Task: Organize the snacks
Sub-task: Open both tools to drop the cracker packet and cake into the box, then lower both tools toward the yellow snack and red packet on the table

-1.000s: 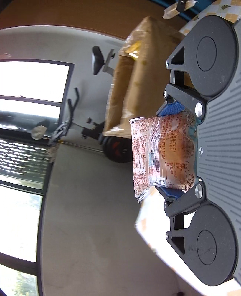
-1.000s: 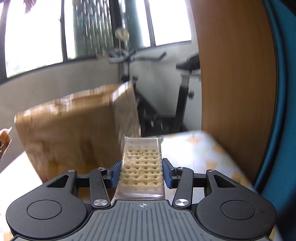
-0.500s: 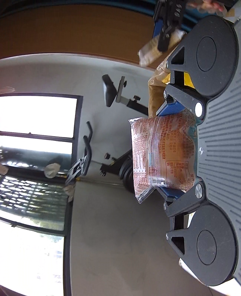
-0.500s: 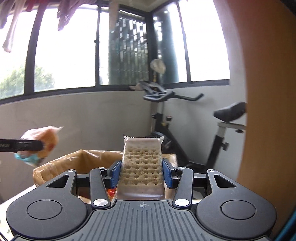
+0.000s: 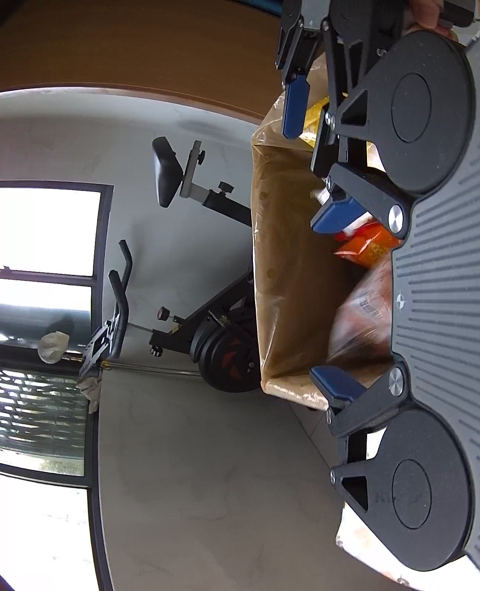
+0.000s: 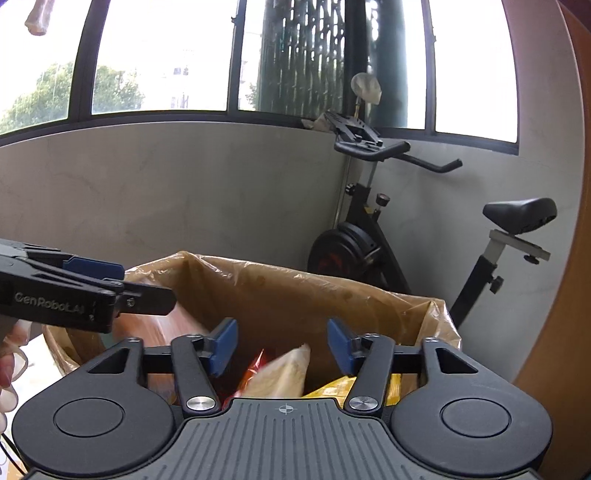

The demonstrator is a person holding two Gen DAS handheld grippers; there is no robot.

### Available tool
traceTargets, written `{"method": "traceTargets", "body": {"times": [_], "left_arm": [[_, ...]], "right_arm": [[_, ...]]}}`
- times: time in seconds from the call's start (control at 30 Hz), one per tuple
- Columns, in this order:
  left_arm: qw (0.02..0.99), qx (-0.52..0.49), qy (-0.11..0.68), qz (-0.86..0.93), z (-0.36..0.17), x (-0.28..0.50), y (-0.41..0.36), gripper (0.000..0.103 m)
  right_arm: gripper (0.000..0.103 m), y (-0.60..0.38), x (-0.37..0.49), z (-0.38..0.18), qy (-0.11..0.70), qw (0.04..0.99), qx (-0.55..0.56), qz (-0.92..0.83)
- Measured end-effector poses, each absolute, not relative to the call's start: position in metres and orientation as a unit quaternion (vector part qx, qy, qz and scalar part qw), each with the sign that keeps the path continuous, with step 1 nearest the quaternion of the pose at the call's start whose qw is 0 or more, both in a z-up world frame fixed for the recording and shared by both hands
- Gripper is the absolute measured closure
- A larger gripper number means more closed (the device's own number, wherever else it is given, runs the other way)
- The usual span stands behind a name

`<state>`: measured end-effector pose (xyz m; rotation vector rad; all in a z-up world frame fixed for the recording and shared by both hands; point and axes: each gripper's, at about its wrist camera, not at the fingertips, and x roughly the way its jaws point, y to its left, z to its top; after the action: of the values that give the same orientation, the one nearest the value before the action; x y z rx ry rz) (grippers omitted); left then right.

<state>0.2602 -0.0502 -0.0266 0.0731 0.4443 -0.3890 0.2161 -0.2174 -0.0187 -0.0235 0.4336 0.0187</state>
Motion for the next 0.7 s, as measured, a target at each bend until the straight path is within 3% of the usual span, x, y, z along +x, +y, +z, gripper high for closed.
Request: {"method": "traceTargets", "body": {"times": [0.4,0.7], "left_arm": [[0.963,-0.007,0.205,-0.176,-0.014,0.213,0.014,0.020],[0.957,-0.010,0.244,-0.155,-0.048,0.176,0.043,0.020]], "right_arm": [[0.048,-0.241,0.132,-0.005,0.170,0.984,0.052,0.002],[0.048,-0.248,0.070,-0.031,0.176,0.980,0.086,-0.024]]}}
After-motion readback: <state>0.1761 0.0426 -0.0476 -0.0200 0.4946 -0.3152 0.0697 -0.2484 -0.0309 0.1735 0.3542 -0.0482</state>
